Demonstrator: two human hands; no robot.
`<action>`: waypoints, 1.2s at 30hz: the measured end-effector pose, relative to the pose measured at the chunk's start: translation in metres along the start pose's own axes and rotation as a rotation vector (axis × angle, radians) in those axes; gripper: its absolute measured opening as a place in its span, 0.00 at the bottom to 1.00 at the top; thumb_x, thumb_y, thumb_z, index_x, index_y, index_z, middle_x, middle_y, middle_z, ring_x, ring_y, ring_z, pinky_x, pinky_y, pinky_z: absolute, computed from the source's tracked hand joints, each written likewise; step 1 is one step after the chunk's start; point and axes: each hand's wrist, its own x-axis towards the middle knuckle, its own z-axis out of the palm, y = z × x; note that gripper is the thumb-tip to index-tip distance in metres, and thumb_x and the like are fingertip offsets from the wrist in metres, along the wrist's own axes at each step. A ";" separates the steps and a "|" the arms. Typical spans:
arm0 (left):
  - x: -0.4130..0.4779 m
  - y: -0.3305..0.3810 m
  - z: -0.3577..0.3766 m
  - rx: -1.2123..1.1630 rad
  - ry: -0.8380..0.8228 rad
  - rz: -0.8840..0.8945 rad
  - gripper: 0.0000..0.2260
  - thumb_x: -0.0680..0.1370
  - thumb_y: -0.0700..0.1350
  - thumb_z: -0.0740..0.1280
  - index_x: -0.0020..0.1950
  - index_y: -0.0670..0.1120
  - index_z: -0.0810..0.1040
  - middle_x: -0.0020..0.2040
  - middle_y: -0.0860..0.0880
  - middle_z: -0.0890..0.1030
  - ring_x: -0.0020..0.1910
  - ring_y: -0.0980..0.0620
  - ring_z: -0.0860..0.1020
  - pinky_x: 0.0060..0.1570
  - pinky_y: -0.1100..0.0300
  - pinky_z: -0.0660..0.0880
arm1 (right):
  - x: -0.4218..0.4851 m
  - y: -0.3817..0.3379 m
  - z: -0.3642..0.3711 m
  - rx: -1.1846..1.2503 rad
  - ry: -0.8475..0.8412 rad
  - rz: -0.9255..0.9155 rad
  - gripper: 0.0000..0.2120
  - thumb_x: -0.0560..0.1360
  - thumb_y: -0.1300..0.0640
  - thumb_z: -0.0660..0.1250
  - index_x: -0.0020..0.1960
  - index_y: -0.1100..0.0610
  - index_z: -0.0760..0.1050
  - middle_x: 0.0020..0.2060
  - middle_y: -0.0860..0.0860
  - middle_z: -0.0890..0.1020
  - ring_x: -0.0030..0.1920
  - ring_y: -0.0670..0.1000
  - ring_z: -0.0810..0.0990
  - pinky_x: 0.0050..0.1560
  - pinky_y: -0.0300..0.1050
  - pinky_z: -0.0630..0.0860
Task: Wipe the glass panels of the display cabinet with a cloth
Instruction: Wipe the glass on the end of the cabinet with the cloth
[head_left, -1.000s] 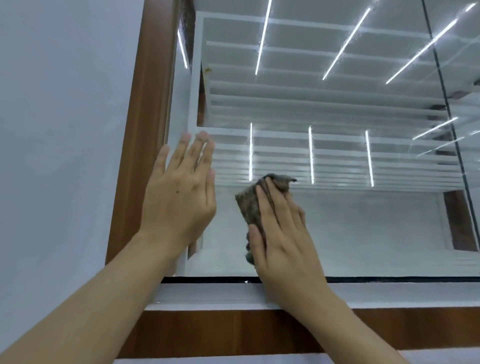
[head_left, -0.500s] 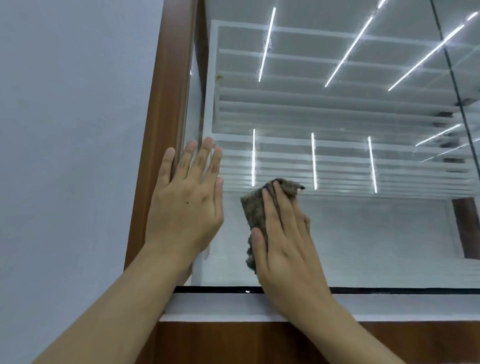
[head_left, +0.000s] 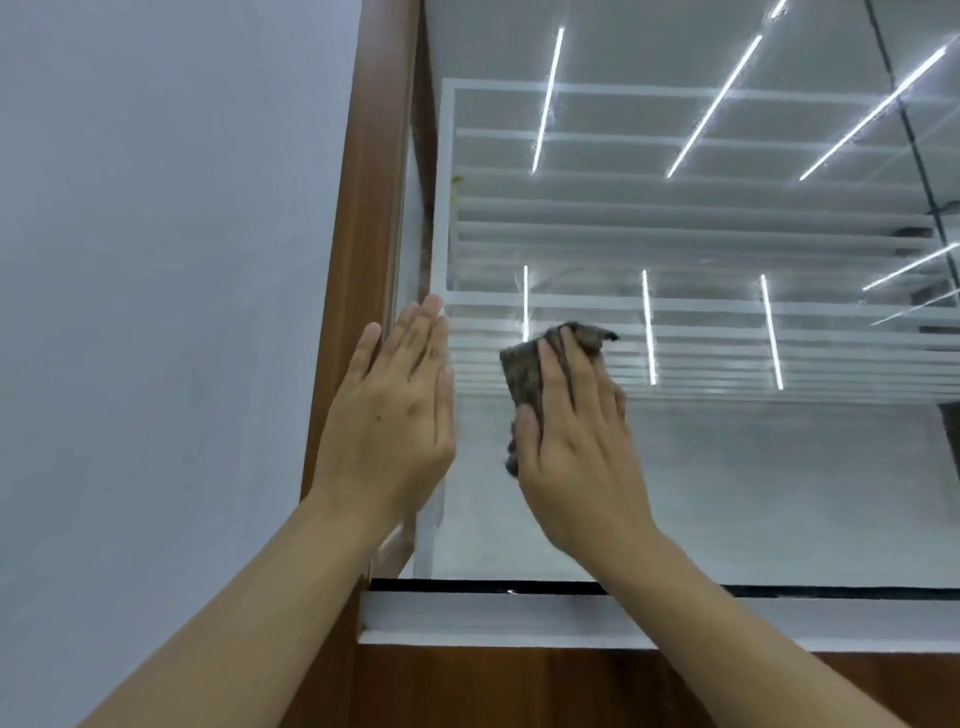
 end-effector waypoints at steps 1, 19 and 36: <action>-0.001 -0.007 -0.003 -0.018 0.016 0.003 0.24 0.85 0.48 0.46 0.82 0.44 0.57 0.83 0.49 0.54 0.82 0.53 0.48 0.81 0.55 0.45 | 0.029 -0.005 0.001 0.012 0.019 0.035 0.30 0.82 0.48 0.45 0.81 0.58 0.52 0.81 0.54 0.53 0.81 0.54 0.48 0.80 0.50 0.43; -0.011 -0.040 -0.005 -0.052 0.065 -0.080 0.25 0.84 0.48 0.47 0.82 0.46 0.56 0.83 0.52 0.54 0.82 0.55 0.48 0.81 0.51 0.45 | 0.012 -0.041 0.016 0.002 -0.052 -0.137 0.28 0.84 0.50 0.45 0.81 0.58 0.52 0.81 0.55 0.53 0.81 0.53 0.47 0.81 0.55 0.49; -0.020 -0.051 -0.011 -0.309 0.050 -0.101 0.23 0.85 0.44 0.51 0.81 0.46 0.58 0.82 0.54 0.56 0.81 0.60 0.48 0.81 0.50 0.51 | 0.049 -0.041 0.018 -0.064 -0.128 -0.501 0.26 0.84 0.51 0.50 0.79 0.59 0.60 0.79 0.57 0.62 0.80 0.56 0.56 0.78 0.57 0.59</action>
